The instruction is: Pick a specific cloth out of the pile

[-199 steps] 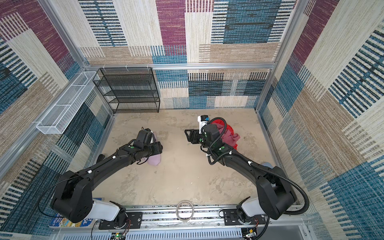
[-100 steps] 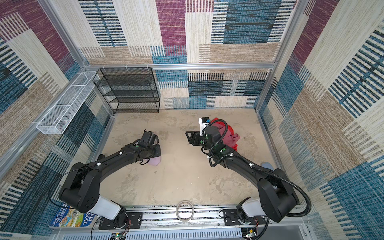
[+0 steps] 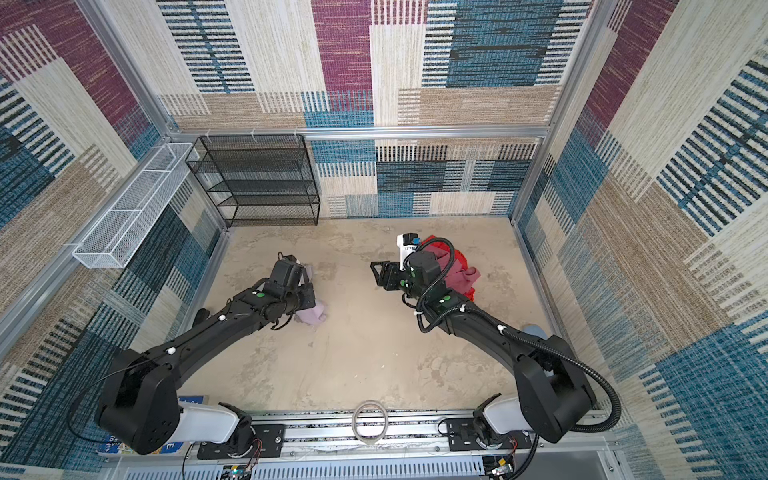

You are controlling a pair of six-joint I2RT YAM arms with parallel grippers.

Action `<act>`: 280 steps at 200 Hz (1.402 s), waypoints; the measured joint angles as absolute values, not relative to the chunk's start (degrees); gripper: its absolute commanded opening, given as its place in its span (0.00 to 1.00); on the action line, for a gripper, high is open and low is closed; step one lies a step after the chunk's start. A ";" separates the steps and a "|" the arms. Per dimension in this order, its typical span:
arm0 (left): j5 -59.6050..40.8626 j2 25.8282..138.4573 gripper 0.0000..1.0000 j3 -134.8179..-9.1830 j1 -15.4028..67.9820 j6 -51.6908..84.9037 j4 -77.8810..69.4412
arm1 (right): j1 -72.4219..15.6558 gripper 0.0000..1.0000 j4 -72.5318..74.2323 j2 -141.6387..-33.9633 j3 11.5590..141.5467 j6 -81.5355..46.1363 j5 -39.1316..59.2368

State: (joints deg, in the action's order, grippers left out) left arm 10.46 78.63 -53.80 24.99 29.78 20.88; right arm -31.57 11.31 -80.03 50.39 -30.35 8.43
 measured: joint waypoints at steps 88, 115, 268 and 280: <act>12.38 79.35 0.00 -54.39 11.09 28.36 22.39 | -31.57 0.66 11.33 -81.23 50.50 -30.33 8.60; 11.35 85.43 0.00 -55.13 8.73 28.40 20.56 | -31.57 0.66 11.33 -81.52 50.68 -30.30 8.84; 8.47 71.16 0.40 -49.71 14.17 29.41 24.08 | -31.57 0.66 11.79 -84.42 52.03 -29.76 10.61; 8.49 70.02 0.40 -48.82 15.29 29.61 24.32 | -31.53 0.66 11.94 -84.75 52.16 -29.93 10.96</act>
State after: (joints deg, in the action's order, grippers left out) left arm 8.49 70.02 -48.82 15.29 29.61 24.32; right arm -31.53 11.94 -84.75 52.16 -29.93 10.96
